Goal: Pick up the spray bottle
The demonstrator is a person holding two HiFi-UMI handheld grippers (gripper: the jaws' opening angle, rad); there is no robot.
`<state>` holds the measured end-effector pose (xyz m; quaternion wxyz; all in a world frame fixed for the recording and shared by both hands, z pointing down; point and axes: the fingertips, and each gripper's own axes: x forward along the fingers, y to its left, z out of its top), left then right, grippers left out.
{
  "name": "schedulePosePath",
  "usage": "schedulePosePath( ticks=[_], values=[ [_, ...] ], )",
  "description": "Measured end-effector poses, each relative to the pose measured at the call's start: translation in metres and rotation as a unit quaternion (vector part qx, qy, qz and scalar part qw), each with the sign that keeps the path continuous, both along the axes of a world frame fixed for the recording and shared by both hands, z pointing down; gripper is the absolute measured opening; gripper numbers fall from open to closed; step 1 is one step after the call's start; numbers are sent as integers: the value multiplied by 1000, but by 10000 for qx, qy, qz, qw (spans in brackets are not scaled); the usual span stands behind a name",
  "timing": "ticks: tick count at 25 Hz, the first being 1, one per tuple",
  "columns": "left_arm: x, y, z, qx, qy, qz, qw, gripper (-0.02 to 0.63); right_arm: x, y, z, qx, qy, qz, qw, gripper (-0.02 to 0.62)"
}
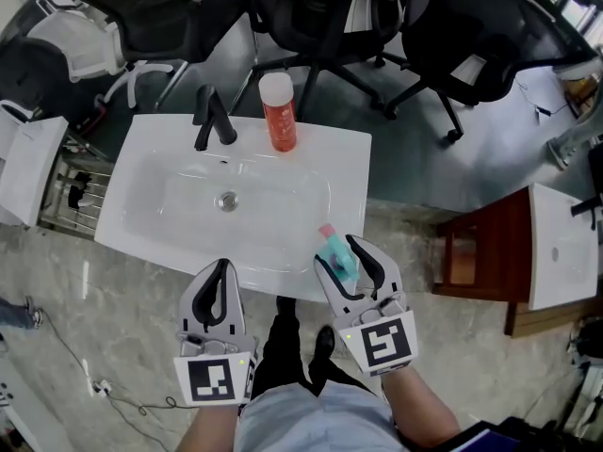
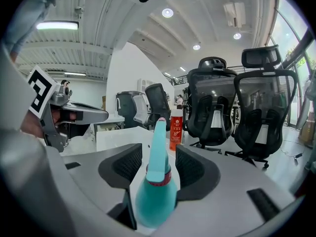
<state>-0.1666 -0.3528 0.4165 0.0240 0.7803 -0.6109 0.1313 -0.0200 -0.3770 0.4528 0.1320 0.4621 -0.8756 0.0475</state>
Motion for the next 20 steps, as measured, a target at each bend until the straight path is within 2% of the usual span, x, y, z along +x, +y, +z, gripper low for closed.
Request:
schedulePosePath(
  ticks=[8,13,20],
  values=[
    [-3,-3,1,-80,248,-129,9996,18,-3,-3,6,-85,58,20,9999,202],
    [-6,-4,4,-110,122,-90,9998,18,-5,-4,9,-129,69,5,9999,192],
    [-4,-6,3,-113,217,-111,9996,18,-3,-6,11,-138,59,68,9999,161]
  ],
)
